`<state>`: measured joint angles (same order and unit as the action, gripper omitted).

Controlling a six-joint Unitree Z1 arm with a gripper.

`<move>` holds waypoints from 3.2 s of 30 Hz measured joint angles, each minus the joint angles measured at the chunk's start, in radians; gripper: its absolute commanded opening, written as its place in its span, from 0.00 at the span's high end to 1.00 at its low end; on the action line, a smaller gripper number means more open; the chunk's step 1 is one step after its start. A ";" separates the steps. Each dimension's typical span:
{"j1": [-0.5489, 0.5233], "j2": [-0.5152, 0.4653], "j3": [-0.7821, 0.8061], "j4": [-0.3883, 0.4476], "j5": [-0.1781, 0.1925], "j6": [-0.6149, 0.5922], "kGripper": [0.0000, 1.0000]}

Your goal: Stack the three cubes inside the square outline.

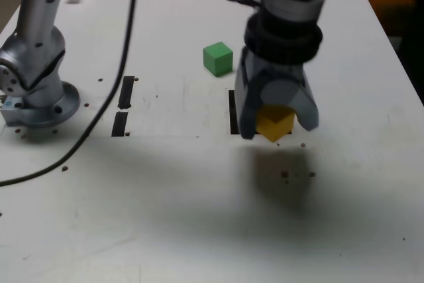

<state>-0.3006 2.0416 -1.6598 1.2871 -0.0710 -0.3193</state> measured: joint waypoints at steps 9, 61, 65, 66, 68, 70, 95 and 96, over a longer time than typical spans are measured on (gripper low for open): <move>0.029 -0.123 0.103 0.001 0.041 0.018 0.67; 0.190 -0.028 0.149 -0.135 0.026 0.268 0.45; 0.191 -0.028 0.152 -0.135 0.021 0.277 0.32; 0.191 -0.028 0.152 -0.135 0.019 0.279 0.30; 0.191 -0.028 0.155 -0.135 0.014 0.282 0.26; 0.192 -0.029 0.157 -0.135 0.009 0.285 0.21; 0.192 -0.162 0.212 -0.146 0.034 0.289 0.00; 0.193 -0.182 0.212 -0.142 0.039 0.287 0.00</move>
<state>-0.1076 1.8598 -1.4475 1.1454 -0.0315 -0.0320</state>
